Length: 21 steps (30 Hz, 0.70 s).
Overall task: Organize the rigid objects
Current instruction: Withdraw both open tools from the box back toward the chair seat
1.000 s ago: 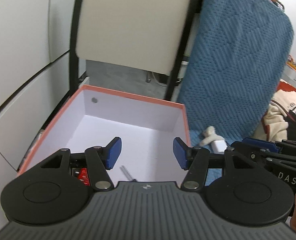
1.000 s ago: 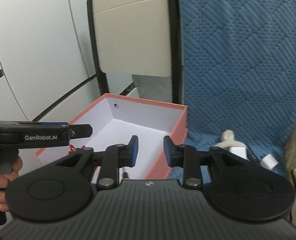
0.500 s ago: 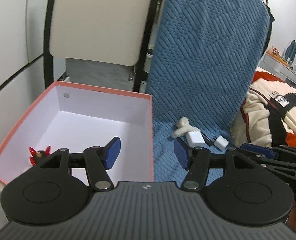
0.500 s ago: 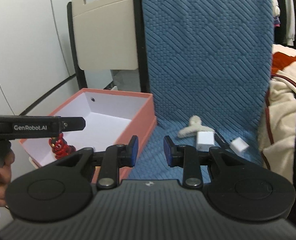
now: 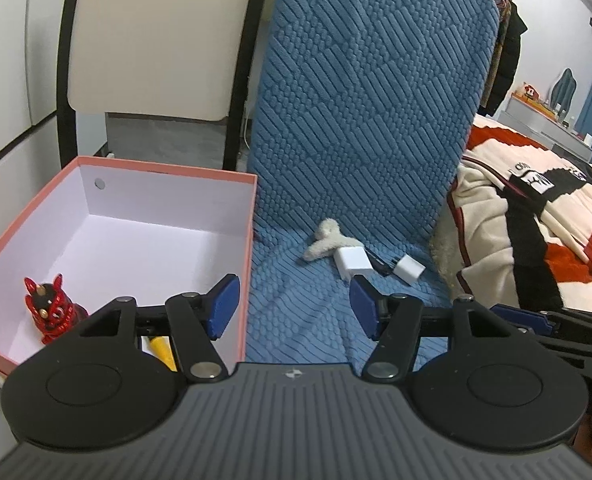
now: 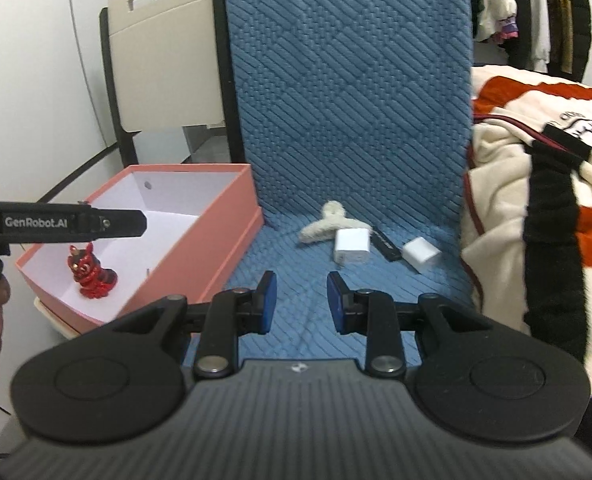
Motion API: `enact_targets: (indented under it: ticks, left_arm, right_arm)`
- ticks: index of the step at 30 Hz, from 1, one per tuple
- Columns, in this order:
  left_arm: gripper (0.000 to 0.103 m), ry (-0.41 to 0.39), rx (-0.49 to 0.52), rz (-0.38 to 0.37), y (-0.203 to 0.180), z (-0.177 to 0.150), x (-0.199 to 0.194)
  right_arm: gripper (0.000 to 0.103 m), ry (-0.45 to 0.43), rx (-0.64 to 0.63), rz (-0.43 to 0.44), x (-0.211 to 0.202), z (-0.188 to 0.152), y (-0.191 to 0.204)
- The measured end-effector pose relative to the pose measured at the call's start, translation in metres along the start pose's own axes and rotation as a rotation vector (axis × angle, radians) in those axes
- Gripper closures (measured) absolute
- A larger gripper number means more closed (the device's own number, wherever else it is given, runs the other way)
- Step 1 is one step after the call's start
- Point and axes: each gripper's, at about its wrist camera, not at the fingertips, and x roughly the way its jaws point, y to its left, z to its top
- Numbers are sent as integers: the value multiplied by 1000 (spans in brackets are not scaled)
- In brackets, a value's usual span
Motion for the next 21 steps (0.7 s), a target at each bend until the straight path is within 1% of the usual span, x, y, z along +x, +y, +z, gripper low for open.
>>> enact_targets:
  ticks: [3, 13, 21]
  left_arm:
    - [36, 9, -3, -10, -6, -6, 0]
    - [35, 35, 2, -37, -29, -24, 2]
    - [33, 66, 16, -57, -38, -36, 15]
  right_arm:
    - [72, -2, 1, -25, -7, -7, -7]
    - [72, 4, 43, -58, -29, -30, -31]
    - [72, 18, 68, -88, -28, -45, -42]
